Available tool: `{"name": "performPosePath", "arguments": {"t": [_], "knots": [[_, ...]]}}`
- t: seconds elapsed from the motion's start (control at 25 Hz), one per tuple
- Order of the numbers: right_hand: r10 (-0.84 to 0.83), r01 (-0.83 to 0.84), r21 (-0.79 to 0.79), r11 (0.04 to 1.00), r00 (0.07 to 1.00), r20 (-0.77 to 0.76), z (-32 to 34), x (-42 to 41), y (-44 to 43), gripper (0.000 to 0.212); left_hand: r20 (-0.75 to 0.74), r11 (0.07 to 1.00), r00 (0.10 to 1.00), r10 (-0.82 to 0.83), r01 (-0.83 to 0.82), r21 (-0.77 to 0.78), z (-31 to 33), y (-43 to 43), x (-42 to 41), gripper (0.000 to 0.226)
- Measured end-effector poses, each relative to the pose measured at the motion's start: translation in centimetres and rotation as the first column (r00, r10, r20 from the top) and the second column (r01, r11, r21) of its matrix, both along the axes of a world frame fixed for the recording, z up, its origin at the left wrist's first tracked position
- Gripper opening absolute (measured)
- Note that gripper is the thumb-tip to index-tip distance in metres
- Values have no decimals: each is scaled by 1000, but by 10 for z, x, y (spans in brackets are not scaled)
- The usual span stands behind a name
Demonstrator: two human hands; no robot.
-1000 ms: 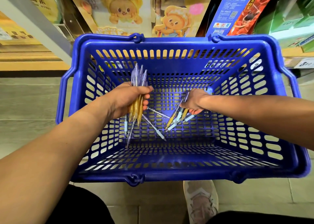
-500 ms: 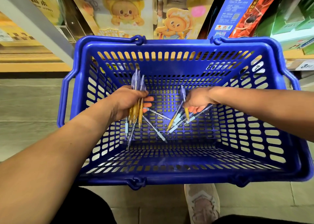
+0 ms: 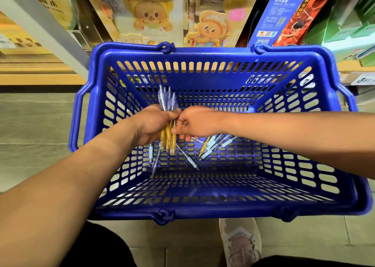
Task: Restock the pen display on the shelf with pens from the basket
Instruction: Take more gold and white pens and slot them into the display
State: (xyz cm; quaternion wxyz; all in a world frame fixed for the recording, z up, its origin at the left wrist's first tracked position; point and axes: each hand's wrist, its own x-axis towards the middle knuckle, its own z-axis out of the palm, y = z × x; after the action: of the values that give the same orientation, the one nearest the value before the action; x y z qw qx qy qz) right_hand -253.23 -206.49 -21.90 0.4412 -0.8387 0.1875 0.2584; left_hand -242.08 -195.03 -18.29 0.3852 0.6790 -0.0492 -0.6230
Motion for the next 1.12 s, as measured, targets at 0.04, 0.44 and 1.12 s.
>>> {"name": "performPosePath", "arguments": {"t": [0.04,0.44,1.12], "knots": [[-16,15,72,997,1000,4,1,0,0,28,13,1000,1000,13,-13,10,0,0,1,36],[-261,155,-255,955,848,-461,-64,-33,-36,43,-10,994,994,106,-106,-2,-4,6,16,49],[-180,-26,-492,870,913,-367,-70,-29,-10,35,28,978,977,211,-211,-6,1,2,17,49]]}}
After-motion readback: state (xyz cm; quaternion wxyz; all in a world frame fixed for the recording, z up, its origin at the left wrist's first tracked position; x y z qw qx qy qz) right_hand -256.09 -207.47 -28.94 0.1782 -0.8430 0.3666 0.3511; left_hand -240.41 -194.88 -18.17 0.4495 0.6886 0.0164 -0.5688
